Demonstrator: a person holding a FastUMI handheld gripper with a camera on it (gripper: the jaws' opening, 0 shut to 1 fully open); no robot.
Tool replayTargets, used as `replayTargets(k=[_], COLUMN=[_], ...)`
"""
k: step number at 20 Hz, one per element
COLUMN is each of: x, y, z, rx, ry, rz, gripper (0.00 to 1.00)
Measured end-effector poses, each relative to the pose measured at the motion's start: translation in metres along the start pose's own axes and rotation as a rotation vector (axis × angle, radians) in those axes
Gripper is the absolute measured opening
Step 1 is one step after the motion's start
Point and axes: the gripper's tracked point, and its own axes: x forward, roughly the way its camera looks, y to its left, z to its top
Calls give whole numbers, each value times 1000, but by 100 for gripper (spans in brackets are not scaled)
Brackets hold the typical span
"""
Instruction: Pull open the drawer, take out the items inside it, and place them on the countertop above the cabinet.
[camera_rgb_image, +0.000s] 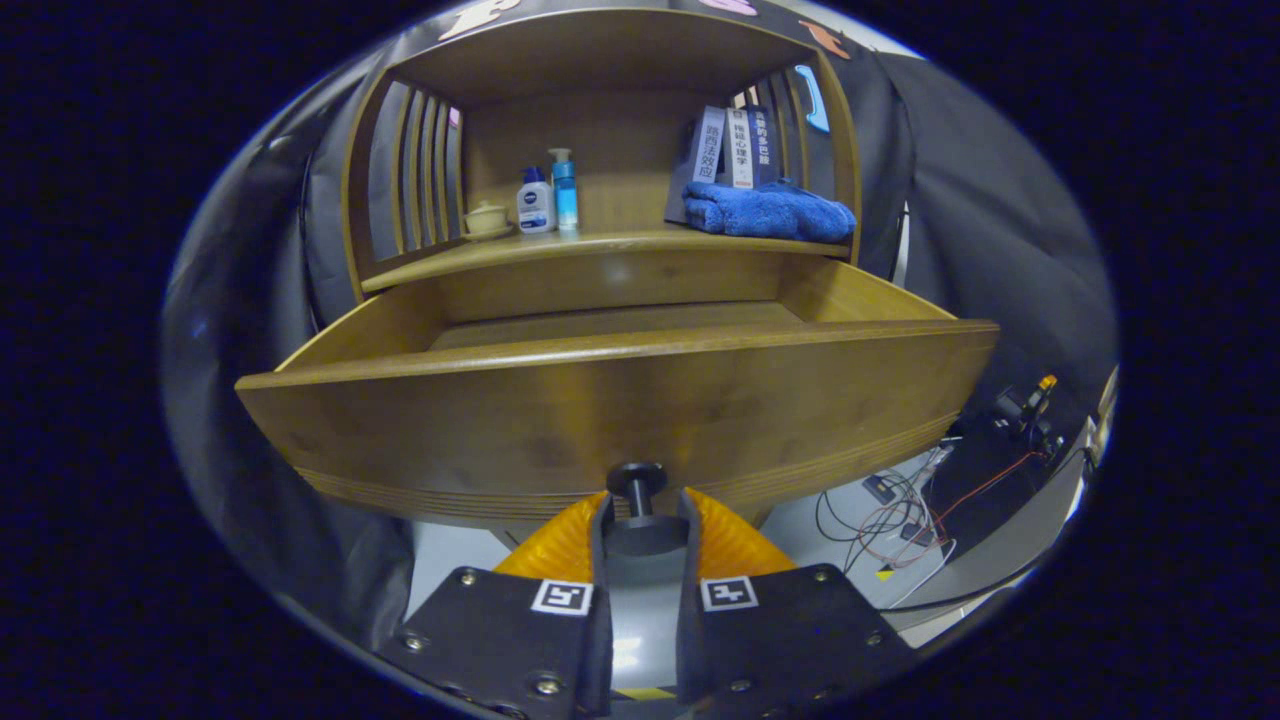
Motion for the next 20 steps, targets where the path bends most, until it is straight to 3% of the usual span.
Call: replayTargets(k=[3, 6, 12, 14, 20], x=[-5, -22, -66, -56, 14], y=[1, 15, 33, 35, 34], z=[3, 34, 110, 132, 152], rx=[-41, -36, -30, -15, 92], ry=[-3, -117, -285, -262, -18], rz=[-22, 25, 12, -21, -122], gripper=[36, 49, 49, 49, 49])
